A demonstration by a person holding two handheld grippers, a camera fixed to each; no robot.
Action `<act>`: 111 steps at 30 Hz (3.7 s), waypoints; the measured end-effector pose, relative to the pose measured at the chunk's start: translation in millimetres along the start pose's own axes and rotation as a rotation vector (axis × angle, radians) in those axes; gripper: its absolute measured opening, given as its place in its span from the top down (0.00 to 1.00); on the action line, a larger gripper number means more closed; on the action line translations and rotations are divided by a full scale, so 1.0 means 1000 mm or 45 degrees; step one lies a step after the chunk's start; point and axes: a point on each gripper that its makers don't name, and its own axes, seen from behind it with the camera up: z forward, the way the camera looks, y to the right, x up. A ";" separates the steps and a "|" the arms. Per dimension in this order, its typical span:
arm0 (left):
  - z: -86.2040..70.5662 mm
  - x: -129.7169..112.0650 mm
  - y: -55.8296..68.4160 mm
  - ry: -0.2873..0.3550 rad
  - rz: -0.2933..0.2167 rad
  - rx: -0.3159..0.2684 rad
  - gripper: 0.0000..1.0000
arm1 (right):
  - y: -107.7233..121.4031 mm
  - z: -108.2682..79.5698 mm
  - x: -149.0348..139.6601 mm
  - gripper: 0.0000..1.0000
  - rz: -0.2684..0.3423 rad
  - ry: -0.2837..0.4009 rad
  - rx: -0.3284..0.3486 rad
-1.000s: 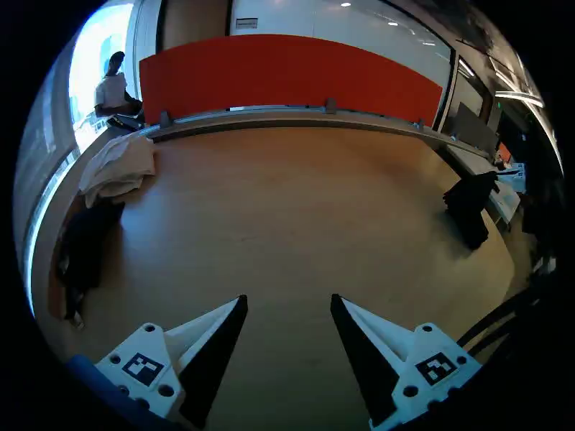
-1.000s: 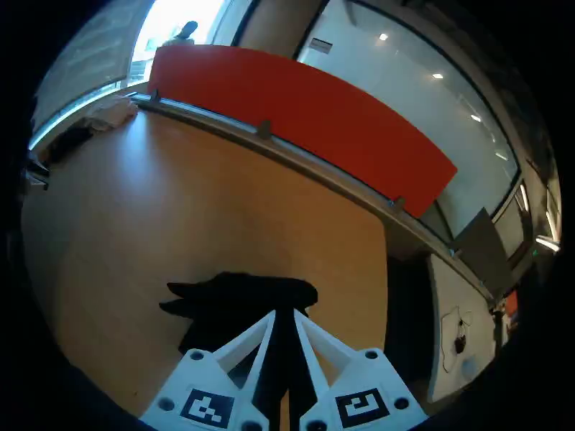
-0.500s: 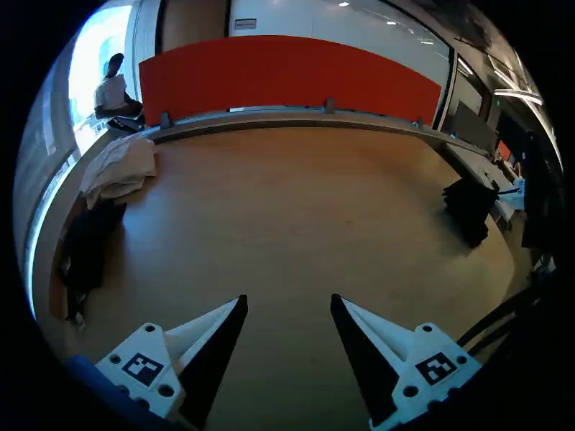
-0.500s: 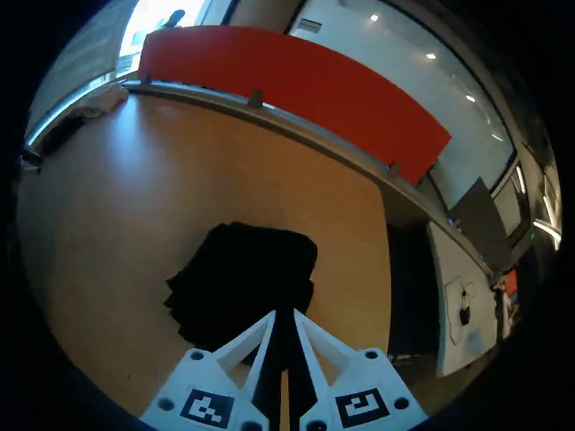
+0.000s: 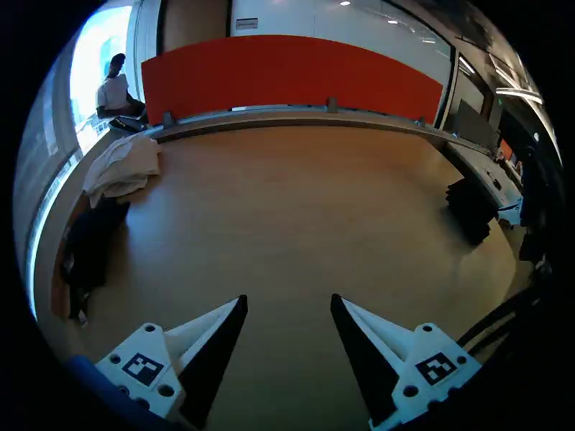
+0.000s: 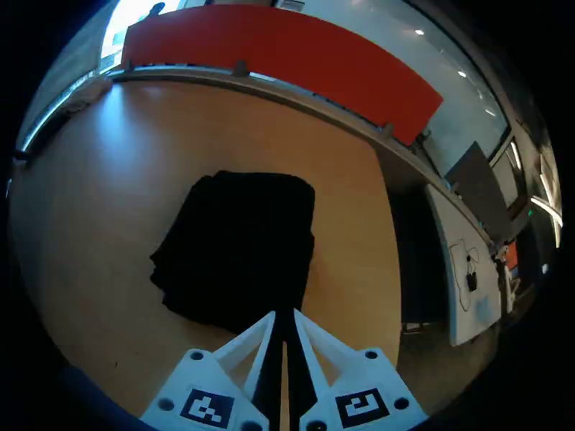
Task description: Fold towel
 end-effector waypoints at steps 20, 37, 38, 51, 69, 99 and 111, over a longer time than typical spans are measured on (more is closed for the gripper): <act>-0.004 -0.004 -0.001 -0.010 0.006 0.017 0.15 | -0.008 0.035 -0.025 0.98 0.068 -0.109 -0.016; -0.004 -0.004 -0.004 -0.011 0.000 0.025 0.15 | -0.008 0.023 -0.021 0.77 0.075 -0.072 -0.031; -0.004 -0.004 -0.004 -0.011 -0.002 0.025 0.15 | -0.007 0.021 -0.021 0.72 0.075 -0.072 -0.035; -0.004 -0.001 -0.004 0.003 -0.012 0.018 0.15 | -0.015 -0.001 -0.010 0.41 0.101 -0.033 -0.052; -0.009 0.015 -0.012 0.075 -0.034 0.011 0.15 | -0.053 -0.027 0.050 0.05 0.131 0.163 -0.032; -0.036 0.120 -0.057 0.560 -0.110 0.095 0.15 | -0.162 -0.110 0.220 0.05 0.352 0.772 0.078; -0.046 0.135 -0.077 0.657 -0.151 0.153 0.15 | -0.184 -0.138 0.266 0.05 0.404 0.964 0.021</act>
